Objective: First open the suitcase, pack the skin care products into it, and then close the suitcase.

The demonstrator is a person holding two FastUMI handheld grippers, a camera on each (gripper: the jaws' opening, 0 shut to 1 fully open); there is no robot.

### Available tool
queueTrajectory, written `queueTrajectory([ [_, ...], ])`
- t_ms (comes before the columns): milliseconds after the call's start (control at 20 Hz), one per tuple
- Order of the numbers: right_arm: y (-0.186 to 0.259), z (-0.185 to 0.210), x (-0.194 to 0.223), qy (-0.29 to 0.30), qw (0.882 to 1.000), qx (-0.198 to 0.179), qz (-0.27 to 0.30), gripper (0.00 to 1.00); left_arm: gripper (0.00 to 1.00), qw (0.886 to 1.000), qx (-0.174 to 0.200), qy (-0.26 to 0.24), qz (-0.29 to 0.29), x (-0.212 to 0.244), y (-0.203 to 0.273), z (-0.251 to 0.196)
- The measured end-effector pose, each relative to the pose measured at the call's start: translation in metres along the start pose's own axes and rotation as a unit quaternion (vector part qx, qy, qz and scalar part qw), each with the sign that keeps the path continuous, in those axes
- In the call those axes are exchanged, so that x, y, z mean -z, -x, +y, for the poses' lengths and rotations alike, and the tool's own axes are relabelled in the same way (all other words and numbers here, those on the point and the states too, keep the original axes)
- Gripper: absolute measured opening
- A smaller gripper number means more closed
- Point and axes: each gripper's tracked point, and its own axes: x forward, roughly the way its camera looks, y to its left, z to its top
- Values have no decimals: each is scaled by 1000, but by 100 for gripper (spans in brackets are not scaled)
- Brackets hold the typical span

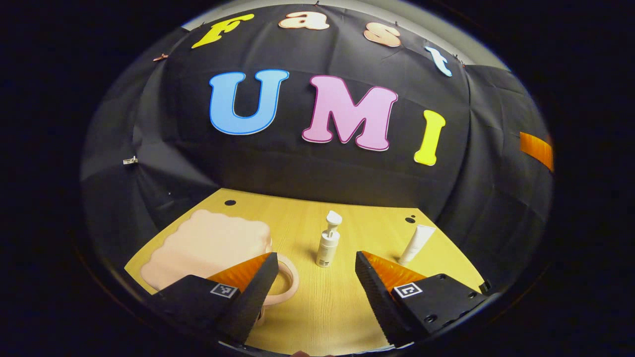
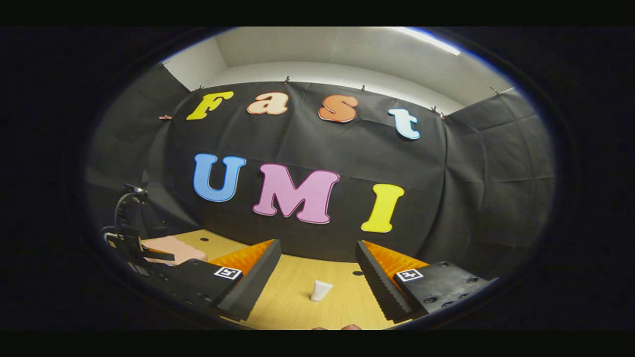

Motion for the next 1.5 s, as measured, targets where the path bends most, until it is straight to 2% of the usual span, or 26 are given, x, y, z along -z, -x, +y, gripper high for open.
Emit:
queueTrajectory([
  [100,-16,-13,10,-7,1000,-1,2,96,98,1000,-11,11,23,13,-23,3],
  [150,-25,-19,20,-14,1000,-1,13,94,95,999,-15,12,36,20,-36,4],
  [250,-38,-25,45,-42,998,-8,40,96,99,997,-15,33,66,42,-60,4],
  [400,-52,-35,77,-63,995,-22,75,96,98,988,-63,58,126,79,-82,26],
  [550,-65,-54,93,-52,995,-18,81,96,95,983,-99,32,149,94,-100,39],
  [600,-68,-56,98,-56,995,-18,86,96,92,984,-103,14,147,95,-105,40],
  [700,-73,-58,107,-69,993,-20,92,96,89,985,-74,0,159,101,-112,25],
  [950,-85,-55,110,-76,992,-29,93,96,88,977,-90,-8,192,115,-124,31],
  [1000,-86,-55,111,-76,993,-30,90,96,81,976,-90,-11,197,116,-127,33],
  [1050,-88,-56,111,-76,993,-30,89,96,83,974,-92,-18,205,119,-130,37],
  [1100,-89,-57,113,-77,993,-30,90,96,77,972,-85,-21,217,125,-132,35],
  [1150,-90,-58,116,-80,992,-29,94,96,76,968,-79,-20,235,132,-133,35],
  [1200,-90,-60,119,-84,991,-27,98,96,66,965,-88,-30,247,133,-130,44],
  [1250,-90,-62,122,-88,991,-24,99,96,60,966,-83,-28,245,134,-134,48],
  [1300,-91,-64,123,-89,991,-22,101,96,24,968,-68,-23,242,125,-130,41],
  [1350,-91,-67,126,-91,990,-19,105,99,23,968,-56,-36,240,117,-128,38],
  [1450,-92,-70,130,-92,990,-15,108,96,15,968,-48,-85,232,100,-125,34],
  [1500,-93,-70,132,-90,990,-15,108,96,12,967,-45,-92,234,92,-121,32],
])
